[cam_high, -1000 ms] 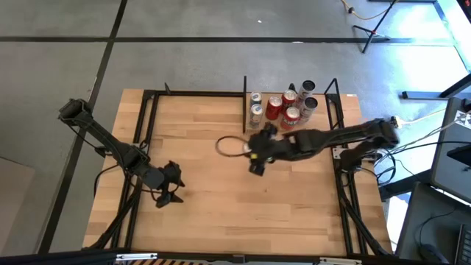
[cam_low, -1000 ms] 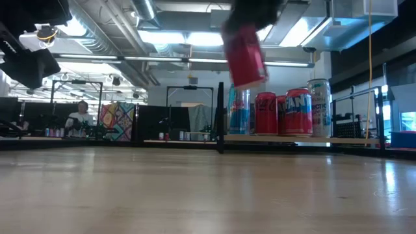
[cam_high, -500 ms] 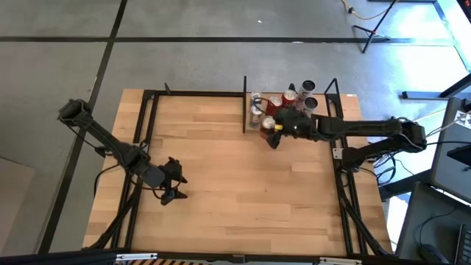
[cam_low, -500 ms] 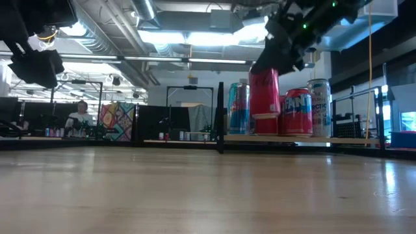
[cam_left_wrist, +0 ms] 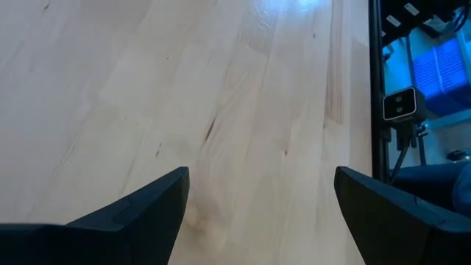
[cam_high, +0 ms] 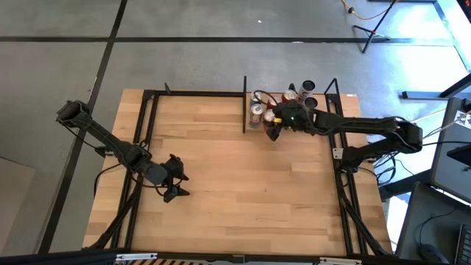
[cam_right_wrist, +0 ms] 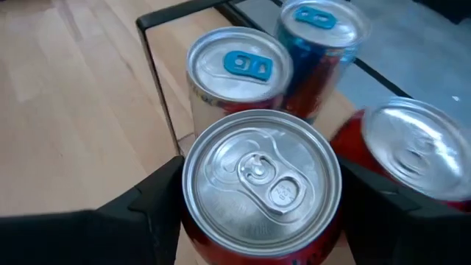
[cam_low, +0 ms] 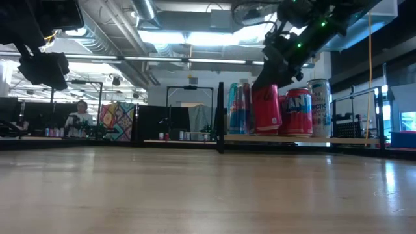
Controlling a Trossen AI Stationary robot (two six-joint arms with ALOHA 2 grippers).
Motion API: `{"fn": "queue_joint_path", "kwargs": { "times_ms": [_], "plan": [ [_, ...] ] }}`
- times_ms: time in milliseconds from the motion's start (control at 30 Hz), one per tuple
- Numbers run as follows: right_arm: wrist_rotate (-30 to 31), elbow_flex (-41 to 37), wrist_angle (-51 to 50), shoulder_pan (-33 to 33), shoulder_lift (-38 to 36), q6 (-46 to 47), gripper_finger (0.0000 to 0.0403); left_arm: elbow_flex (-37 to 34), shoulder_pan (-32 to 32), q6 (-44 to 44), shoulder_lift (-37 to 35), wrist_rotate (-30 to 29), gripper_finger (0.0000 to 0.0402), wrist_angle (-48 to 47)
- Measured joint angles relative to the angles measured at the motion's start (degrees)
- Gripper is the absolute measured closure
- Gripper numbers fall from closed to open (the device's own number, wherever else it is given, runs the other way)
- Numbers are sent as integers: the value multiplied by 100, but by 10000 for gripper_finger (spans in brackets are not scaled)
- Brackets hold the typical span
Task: Place canned beverage on shelf
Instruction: Put the red-black soda can on the shelf aligned with the other red-black soda can
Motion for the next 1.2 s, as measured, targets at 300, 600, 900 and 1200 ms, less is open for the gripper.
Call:
{"fn": "queue_joint_path", "kwargs": {
  "times_ms": [300, 600, 900, 1200],
  "plan": [
    [-393, 1, 125, -187, 271, -411, 139, 0, 0, 2, 0, 153, 75, 56],
    [-677, 4, 135, -596, 275, -582, 139, 0, 0, 2, 0, 153, 75, 127],
    [-774, 7, 99, -605, 281, -710, 139, 0, 0, 4, 0, 153, 75, 127],
    [-494, 13, 20, -603, 297, -864, 48, 0, 0, 4, 0, 153, 75, 127]
  ]
}}
